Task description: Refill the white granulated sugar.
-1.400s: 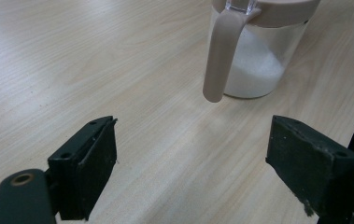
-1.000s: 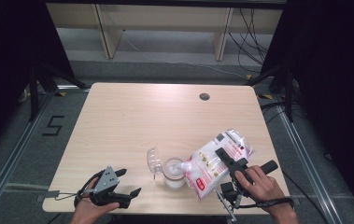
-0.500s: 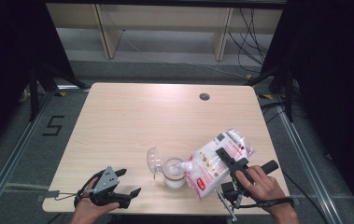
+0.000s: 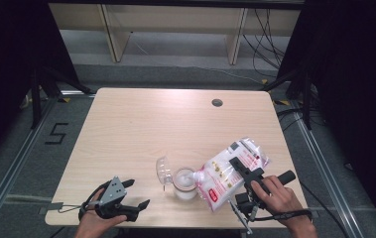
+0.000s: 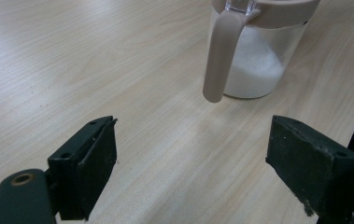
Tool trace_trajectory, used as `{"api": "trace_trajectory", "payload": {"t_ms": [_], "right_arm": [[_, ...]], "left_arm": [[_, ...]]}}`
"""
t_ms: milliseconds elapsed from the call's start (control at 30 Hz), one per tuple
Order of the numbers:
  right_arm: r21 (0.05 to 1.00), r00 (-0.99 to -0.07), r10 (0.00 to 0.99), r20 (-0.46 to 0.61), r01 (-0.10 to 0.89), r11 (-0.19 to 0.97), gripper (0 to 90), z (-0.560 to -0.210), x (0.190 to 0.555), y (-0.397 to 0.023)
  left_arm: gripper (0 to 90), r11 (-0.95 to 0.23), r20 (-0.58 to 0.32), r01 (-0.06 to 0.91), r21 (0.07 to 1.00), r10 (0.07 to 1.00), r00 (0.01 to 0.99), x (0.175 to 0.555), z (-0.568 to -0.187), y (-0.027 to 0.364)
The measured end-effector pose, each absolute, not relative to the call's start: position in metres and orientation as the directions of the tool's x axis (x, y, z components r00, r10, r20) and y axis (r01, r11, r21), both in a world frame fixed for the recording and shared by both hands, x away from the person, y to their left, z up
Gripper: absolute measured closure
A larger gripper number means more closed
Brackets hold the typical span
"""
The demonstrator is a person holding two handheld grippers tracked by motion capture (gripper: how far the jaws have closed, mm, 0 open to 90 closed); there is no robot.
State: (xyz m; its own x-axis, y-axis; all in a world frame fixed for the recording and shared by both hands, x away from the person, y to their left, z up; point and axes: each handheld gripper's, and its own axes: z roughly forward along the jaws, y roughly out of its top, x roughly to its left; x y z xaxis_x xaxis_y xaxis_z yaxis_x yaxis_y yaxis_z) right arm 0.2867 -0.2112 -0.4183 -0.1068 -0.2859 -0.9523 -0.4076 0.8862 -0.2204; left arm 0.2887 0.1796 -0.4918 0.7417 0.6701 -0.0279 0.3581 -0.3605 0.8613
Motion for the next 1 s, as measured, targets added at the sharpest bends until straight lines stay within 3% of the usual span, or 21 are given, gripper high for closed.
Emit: {"api": "trace_trajectory", "payload": {"t_ms": [367,667,867,900,933,1000], "right_arm": [[-0.185,-0.13,-0.265,-0.955,-0.436,0.881,73.2,-0.417,0.29,-0.211],[-0.02,-0.236,-0.135,-0.962,-0.433,0.901,74.3,-0.422,0.294,-0.219],[0.026,-0.263,-0.108,-0.959,-0.459,0.888,76.2,-0.425,0.3,-0.222],[0.109,-0.314,-0.032,-0.949,-0.421,0.901,76.5,-0.431,0.299,-0.224],[0.05,-0.279,-0.092,-0.956,-0.465,0.884,76.8,-0.427,0.302,-0.223],[0.073,-0.304,-0.08,-0.949,-0.462,0.884,77.4,-0.43,0.304,-0.223]], "left_arm": [[15.6,-0.36,-0.028,0.357,0.862,0.67,0.742,0.289,-0.492,0.18],[15.6,-0.382,-0.002,0.336,0.861,0.658,0.753,0.29,-0.491,0.181],[15.6,-0.358,-0.031,0.36,0.861,0.67,0.741,0.289,-0.492,0.179],[15.6,-0.359,-0.031,0.36,0.861,0.671,0.741,0.289,-0.492,0.179],[15.6,-0.359,-0.03,0.36,0.861,0.67,0.742,0.289,-0.492,0.18],[15.6,-0.376,-0.01,0.343,0.861,0.662,0.75,0.29,-0.491,0.181]]}}
